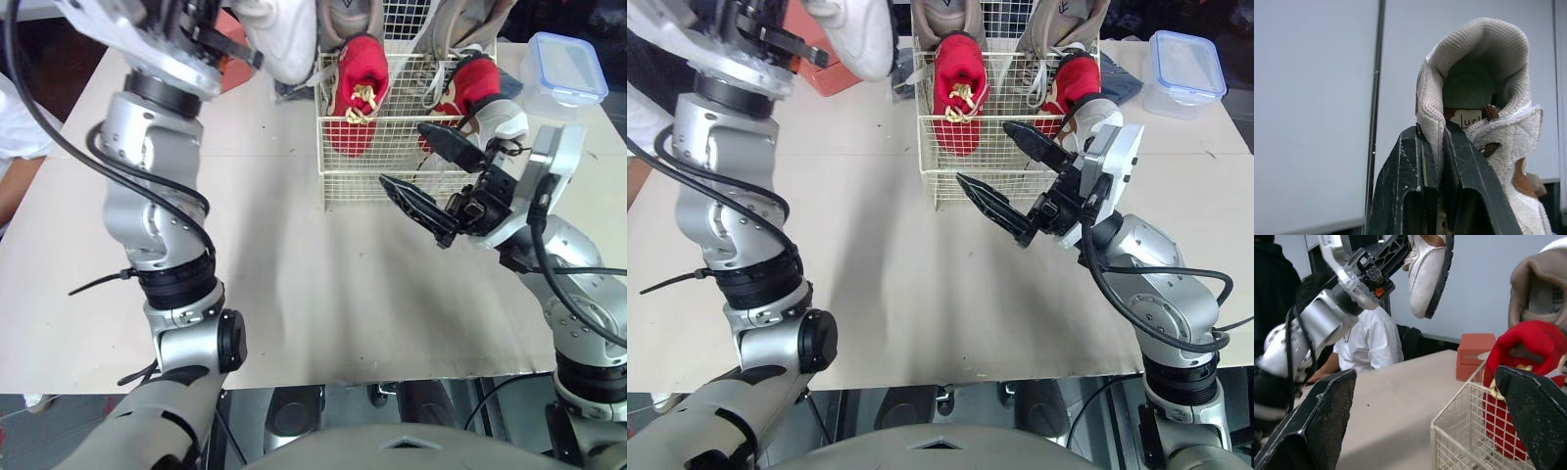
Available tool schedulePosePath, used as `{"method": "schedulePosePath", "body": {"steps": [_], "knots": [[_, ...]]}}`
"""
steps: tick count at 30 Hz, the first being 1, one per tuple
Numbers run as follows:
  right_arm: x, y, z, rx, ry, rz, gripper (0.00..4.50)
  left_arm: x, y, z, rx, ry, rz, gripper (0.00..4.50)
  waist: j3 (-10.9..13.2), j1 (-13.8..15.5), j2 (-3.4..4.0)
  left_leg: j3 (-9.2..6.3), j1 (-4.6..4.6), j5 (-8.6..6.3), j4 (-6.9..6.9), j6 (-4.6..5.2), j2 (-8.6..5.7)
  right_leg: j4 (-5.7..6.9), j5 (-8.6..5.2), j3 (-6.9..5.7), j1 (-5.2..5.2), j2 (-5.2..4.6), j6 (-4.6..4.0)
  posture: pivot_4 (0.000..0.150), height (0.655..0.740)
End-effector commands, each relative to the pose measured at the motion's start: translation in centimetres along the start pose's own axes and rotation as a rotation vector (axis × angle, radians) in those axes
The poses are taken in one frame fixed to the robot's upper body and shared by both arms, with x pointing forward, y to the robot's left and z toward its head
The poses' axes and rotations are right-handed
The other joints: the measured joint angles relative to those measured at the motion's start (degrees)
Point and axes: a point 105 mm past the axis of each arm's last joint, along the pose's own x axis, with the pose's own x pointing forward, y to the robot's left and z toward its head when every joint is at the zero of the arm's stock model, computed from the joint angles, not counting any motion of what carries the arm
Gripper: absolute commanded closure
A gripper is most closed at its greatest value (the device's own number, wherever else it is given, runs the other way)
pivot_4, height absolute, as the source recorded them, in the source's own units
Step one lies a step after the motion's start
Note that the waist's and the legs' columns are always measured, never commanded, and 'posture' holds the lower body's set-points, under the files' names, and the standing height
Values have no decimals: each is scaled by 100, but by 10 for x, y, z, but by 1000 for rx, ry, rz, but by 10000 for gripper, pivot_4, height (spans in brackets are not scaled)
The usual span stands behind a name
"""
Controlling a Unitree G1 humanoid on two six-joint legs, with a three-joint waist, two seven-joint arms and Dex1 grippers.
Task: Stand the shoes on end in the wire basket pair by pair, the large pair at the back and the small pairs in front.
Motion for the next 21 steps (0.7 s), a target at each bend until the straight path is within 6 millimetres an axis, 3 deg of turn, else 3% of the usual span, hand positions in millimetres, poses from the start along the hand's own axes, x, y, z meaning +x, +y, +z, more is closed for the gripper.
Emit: {"method": "schedulePosePath", "body": {"steps": [1, 10, 21], "knots": [[-5, -1, 10, -13, -42, -17, 0, -4, -17, 2, 38, -61, 14, 43983, 0, 6, 0, 1, 3, 0, -1, 0, 0, 1, 0, 3, 1, 2, 0, 1500, 6860], [-12, -1, 5, -23, -17, -58, 0, -42, -37, -54, -47, -31, 162, 43983, -3, 12, 4, 4, 3, -2, -1, 3, 2, -4, -1, 12, 3, 9, 0, 1500, 6860], [22, -17, 0, 9, 29, -164, 0, -53, -52, -59, -121, -31, 59, 43983, -2, 4, 7, 5, 4, -15, 0, 25, 7, -1, -1, 14, 1, 16, -1, 1500, 6860]]}}
